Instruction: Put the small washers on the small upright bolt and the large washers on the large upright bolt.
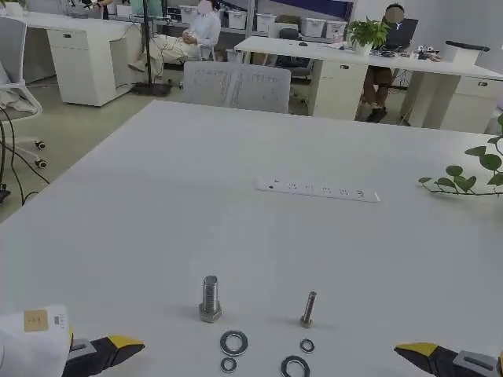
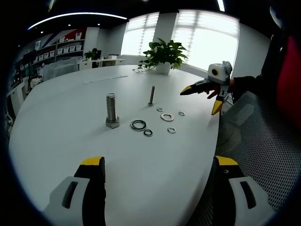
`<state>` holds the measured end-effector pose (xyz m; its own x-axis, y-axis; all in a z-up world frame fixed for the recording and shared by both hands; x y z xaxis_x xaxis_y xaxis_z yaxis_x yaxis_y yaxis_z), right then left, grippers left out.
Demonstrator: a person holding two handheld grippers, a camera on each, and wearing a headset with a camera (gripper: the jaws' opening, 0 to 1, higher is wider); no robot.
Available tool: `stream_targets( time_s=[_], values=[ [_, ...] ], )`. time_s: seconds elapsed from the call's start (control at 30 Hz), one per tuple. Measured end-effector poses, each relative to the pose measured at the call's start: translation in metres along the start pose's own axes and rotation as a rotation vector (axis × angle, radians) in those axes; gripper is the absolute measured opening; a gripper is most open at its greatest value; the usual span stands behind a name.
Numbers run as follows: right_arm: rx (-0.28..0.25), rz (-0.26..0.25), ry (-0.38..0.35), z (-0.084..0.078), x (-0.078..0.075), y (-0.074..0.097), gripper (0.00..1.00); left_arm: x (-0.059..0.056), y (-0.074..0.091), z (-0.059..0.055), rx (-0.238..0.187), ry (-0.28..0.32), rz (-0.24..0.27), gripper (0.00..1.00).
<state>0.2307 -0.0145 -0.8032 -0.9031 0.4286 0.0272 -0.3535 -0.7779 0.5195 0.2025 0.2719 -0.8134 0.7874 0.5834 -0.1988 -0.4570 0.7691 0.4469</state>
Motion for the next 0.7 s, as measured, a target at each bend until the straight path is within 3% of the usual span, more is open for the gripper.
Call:
stream_targets(
  time_s=[0.7],
  values=[
    [0.018,0.003,-0.005,-0.0012,0.0012,-0.0041,0.89,0.0027,-0.0017,-0.0022,0.001,0.01,-0.01,0.93]
  ],
)
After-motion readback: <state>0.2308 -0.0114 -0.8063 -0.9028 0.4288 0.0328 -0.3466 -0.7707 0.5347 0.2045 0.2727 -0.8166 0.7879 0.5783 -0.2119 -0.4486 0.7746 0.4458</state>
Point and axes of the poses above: the centre of the closed fingertips' face, and the gripper's own axes: y roughly backward along the fingers, x roughly to its left, z roughly out of its top, the point moved 5 cm from there along y, roughly backward along the fingers, and after that the axes turned 3 degrees about -x, right-handed, at the moved point
